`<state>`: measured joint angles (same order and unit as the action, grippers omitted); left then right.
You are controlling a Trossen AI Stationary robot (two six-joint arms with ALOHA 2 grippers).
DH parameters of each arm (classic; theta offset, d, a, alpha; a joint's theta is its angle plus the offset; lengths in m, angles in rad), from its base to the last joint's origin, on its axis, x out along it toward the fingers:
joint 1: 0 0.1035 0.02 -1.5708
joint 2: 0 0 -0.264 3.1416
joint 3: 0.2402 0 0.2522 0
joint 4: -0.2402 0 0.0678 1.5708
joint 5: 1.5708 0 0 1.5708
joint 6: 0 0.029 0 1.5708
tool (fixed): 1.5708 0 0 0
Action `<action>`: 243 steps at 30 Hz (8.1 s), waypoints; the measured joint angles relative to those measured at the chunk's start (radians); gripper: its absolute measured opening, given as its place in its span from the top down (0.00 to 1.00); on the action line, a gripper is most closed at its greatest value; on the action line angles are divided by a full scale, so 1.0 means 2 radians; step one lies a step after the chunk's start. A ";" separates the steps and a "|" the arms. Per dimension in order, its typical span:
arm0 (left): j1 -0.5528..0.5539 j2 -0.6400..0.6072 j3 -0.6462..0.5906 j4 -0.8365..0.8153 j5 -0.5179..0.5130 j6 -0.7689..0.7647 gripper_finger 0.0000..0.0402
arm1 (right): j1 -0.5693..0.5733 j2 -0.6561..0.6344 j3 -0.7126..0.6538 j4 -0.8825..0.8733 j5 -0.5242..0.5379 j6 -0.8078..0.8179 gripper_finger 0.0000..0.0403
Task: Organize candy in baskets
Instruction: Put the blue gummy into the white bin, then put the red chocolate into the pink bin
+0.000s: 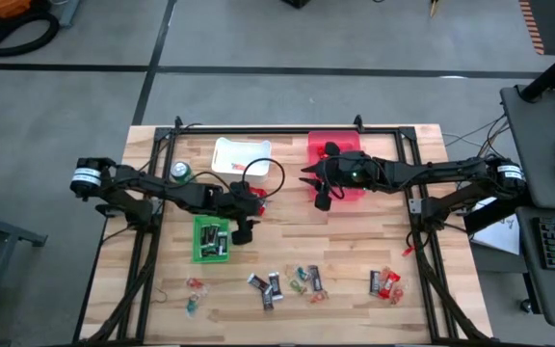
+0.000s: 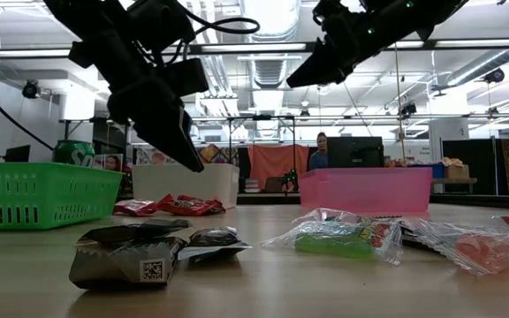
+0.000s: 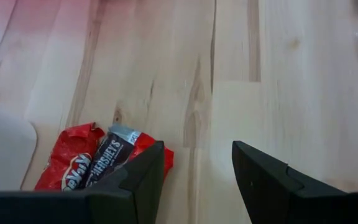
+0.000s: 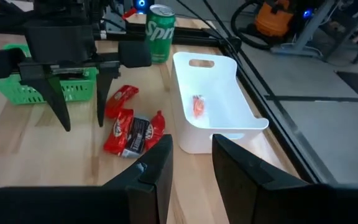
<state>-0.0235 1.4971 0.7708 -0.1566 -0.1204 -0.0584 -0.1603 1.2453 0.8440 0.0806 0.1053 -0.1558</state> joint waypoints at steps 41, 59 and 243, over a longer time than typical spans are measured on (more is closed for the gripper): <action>-0.003 0.000 0.002 -0.076 0.040 -0.026 0.57 | 0.238 0.034 -0.005 -0.141 0.020 0.285 0.74; -0.003 -0.005 0.041 -0.147 0.040 0.047 0.57 | 0.258 0.196 -0.004 0.016 -0.005 0.350 0.74; -0.008 -0.229 -0.053 0.018 -0.066 -0.072 0.57 | 0.070 0.412 0.227 0.046 -0.033 0.118 0.91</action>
<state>-0.0387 1.0389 0.6647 -0.1211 -0.2524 -0.2033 -0.0203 2.0701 1.2989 0.1734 0.0394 0.0803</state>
